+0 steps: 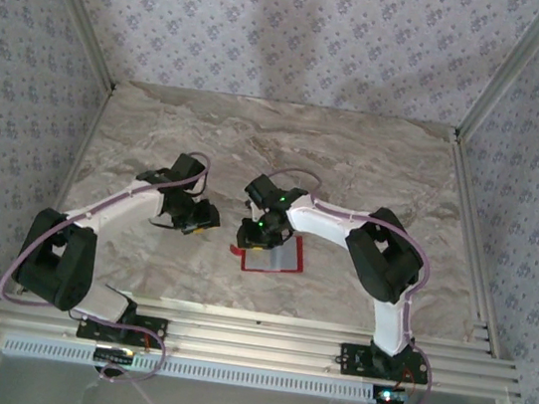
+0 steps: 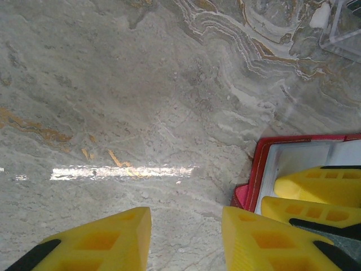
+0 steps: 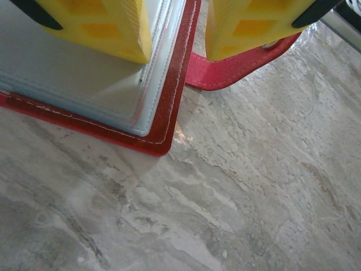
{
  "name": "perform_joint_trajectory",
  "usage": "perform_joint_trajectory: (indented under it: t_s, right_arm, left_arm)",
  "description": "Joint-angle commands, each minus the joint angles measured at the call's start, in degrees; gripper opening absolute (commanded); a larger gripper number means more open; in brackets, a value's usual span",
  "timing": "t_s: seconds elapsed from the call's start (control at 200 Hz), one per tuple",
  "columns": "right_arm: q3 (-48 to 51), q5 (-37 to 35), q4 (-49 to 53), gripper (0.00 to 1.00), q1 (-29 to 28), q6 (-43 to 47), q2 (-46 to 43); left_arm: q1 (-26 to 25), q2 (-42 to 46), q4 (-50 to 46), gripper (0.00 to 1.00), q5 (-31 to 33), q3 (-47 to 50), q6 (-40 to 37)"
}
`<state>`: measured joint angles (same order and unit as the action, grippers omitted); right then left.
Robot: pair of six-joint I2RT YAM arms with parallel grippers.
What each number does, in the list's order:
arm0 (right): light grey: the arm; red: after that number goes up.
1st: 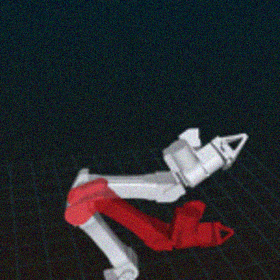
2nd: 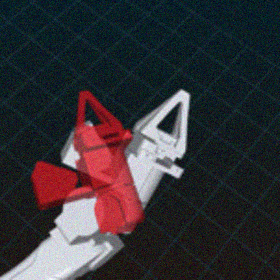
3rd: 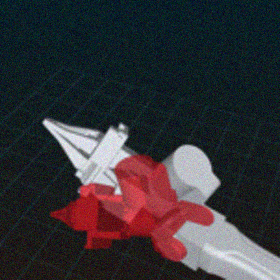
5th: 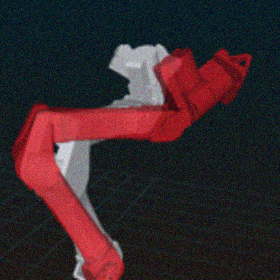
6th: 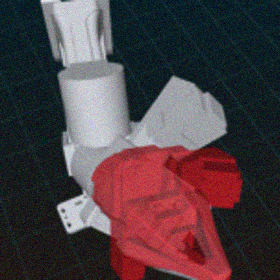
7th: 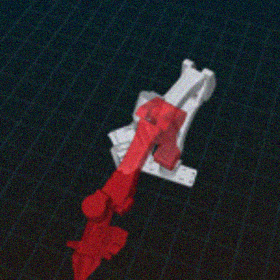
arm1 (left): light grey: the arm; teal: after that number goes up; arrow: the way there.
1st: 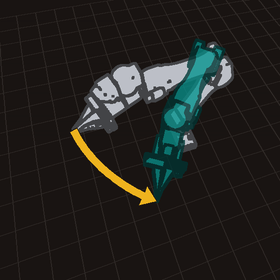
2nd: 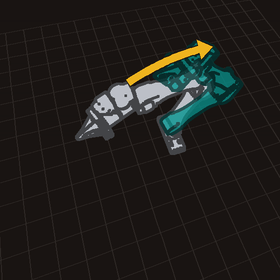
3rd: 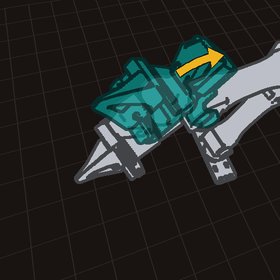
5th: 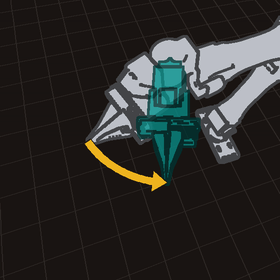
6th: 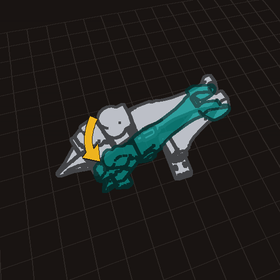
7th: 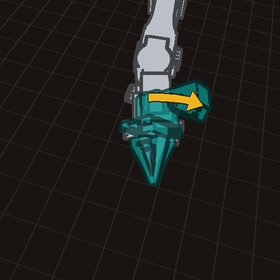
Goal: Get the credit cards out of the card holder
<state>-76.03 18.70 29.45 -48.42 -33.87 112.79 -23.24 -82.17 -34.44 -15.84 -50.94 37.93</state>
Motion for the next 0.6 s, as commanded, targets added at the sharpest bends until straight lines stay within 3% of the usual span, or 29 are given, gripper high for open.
perform_joint_trajectory:
  t_s: [0.0, 0.31, 0.595]
  right_arm:
    - [-0.42, -3.56, 4.71, 0.34, -0.78, 0.35, -0.02]
    - [-1.09, -8.16, 9.95, 0.35, -1.36, 0.82, -1.28]
    - [-3.63, -17.54, 16.65, 0.37, -2.75, 2.13, -1.26]
  left_arm:
    - [0.27, 0.8, -0.08, 0.39, -1.05, -0.3, -1.09]
    - [0.24, 0.35, -0.01, 0.39, -1.4, -0.73, -1.11]
    - [0.3, 0.09, 0.08, 0.39, -1.58, -0.92, -1.16]
